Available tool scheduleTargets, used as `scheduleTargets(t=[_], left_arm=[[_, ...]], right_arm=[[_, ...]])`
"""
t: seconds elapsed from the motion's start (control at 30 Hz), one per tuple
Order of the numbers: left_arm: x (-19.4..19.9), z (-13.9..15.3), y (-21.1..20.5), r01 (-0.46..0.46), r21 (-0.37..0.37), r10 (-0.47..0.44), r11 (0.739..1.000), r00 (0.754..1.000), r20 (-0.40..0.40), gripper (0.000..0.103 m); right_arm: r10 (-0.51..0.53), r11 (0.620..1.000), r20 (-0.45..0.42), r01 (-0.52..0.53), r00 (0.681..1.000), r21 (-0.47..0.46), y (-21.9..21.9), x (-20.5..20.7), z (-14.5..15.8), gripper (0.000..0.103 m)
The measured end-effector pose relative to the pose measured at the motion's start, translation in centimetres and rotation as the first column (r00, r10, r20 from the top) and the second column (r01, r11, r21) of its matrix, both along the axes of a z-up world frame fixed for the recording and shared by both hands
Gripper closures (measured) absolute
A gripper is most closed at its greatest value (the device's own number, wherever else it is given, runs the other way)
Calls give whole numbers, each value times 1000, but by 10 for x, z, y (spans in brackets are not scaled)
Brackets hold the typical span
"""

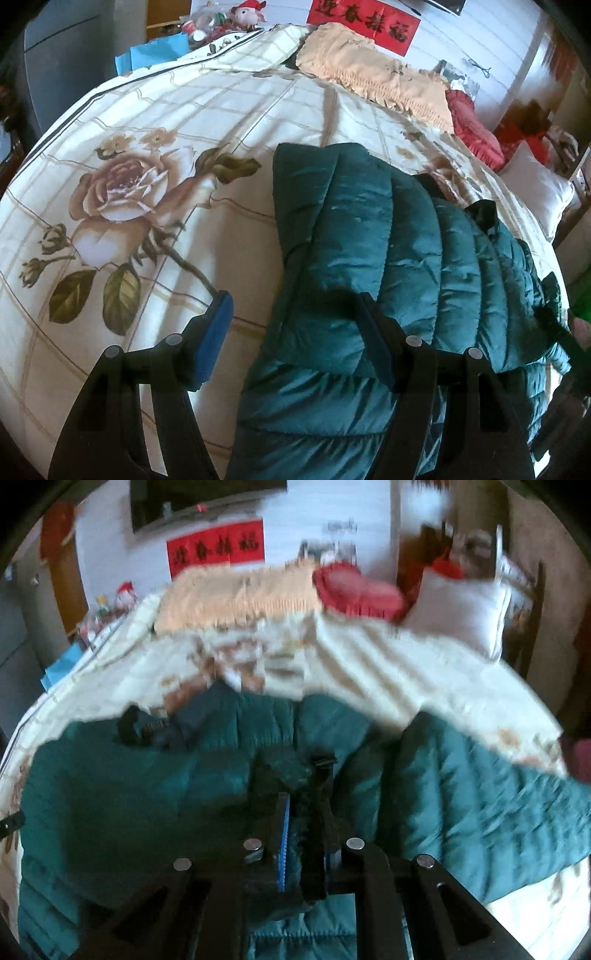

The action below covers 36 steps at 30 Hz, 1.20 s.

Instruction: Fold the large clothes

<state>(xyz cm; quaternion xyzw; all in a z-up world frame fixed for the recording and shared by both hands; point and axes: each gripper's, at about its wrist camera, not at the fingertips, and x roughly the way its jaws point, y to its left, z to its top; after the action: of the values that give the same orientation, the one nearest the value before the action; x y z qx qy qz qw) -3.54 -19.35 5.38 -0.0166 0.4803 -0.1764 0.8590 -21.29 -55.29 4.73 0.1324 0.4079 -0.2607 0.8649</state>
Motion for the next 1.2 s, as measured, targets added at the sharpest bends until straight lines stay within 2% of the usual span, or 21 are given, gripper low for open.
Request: scheduleTargets(t=[0.03,0.07,0.13,0.27,0.37,0.43,0.5,0.63,0.77,0.9,1.07,1.2], left_arm=[[0,0,0,-1,3,1,1000,1000,2,35],[-1,1,1,-1,7,1,1000,1000,7,35],[-3,4,1,3,12,-3,1000,1000,18,35],[-5,18,-1,4,1,-4,1000,998,62,35],[-5,26,-10,10,7,-11,1000,995,97,35],[-2,28,-18,13,14,-15,1000,994,108,35],[1,27,-25,17,23,-20,1000,993,118,35],[10,19,-43,31,70,-40,997,991,128,35],[19,3,-54,43,126,-56,991,993,106,35],[26,-10,-54,38,109,-47,993,996,75,34],[32,-19,-55,30,111,-36,993,998,58,29],[31,-19,-57,28,115,-36,993,997,65,28]], right_arm=[[-5,1000,-19,6,1000,26,-3,-1,-5,87],[-14,999,-27,14,1000,33,-4,-3,-6,72],[-36,999,-4,36,999,14,-5,-13,3,54],[-12,1000,56,13,998,-16,6,-24,33,54],[71,997,112,-70,991,-12,26,-20,52,53],[143,990,109,-144,984,2,42,-6,55,54],[200,979,101,-202,975,18,57,7,49,54],[248,969,66,-249,966,2,76,36,28,54],[241,971,-9,-241,970,2,75,65,-3,54],[210,978,-34,-210,977,-14,69,83,-19,54],[196,979,-70,-199,978,-46,64,102,-26,54],[209,977,-83,-213,974,-32,66,95,-15,54]])
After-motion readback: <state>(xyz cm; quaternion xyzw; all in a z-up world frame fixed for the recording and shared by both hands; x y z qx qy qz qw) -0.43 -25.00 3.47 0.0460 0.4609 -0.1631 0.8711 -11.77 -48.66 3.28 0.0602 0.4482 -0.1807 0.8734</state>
